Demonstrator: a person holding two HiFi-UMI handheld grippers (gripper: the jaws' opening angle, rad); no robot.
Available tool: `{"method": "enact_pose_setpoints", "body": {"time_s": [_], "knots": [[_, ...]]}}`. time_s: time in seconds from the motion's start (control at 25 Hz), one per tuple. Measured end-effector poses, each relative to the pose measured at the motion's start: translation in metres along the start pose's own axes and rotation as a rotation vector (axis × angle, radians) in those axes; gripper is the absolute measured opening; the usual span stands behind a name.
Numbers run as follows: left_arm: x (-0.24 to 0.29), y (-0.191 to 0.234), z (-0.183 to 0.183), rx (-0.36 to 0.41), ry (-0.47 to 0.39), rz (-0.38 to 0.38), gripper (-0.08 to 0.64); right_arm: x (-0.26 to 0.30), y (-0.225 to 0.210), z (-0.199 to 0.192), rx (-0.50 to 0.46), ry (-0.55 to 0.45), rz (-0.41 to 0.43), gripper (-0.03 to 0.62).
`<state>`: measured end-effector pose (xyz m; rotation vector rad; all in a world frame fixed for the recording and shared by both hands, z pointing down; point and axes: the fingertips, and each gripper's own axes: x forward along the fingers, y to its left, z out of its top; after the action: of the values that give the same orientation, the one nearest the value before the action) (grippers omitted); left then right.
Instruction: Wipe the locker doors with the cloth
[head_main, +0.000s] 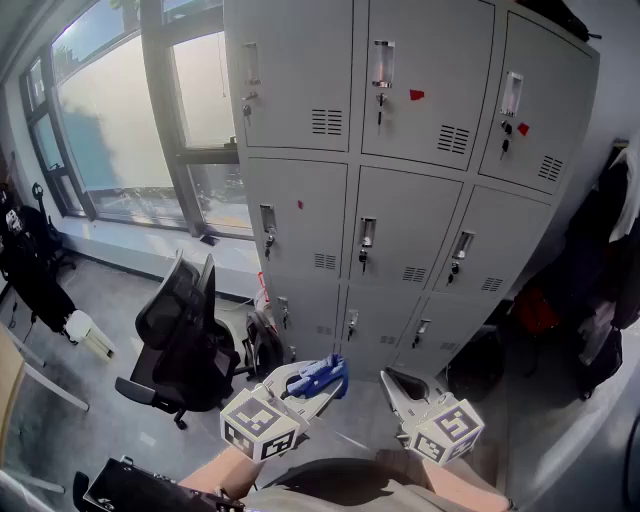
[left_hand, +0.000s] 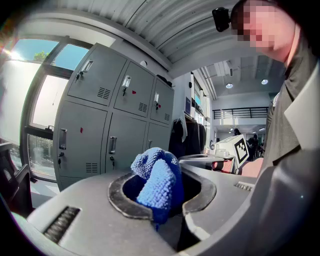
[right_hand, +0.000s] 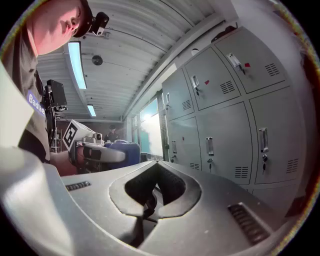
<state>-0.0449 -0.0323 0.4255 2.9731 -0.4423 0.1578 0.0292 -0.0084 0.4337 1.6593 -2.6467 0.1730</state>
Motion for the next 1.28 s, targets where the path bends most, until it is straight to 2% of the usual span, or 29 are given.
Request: {"method": "enact_pose_setpoints", "body": {"time_s": [0.48, 0.76, 1.08, 1.28], "knots": [[0.007, 0.0, -0.003, -0.006, 0.007, 0.009, 0.124, 0.001, -0.002, -0.004, 0.022, 0.002, 0.024, 0.005], [0.013, 0.011, 0.004, 0.002, 0.002, 0.054, 0.124, 0.003, -0.01, -0.004, 0.034, 0.008, 0.062, 0.005], [0.034, 0.021, 0.028, 0.041, -0.015, 0.131, 0.124, -0.006, -0.033, 0.006, 0.038, -0.005, 0.114, 0.005], [0.062, 0.011, 0.045, 0.118, -0.018, 0.156, 0.124, -0.019, -0.057, 0.01, 0.033, -0.017, 0.148, 0.005]]}}
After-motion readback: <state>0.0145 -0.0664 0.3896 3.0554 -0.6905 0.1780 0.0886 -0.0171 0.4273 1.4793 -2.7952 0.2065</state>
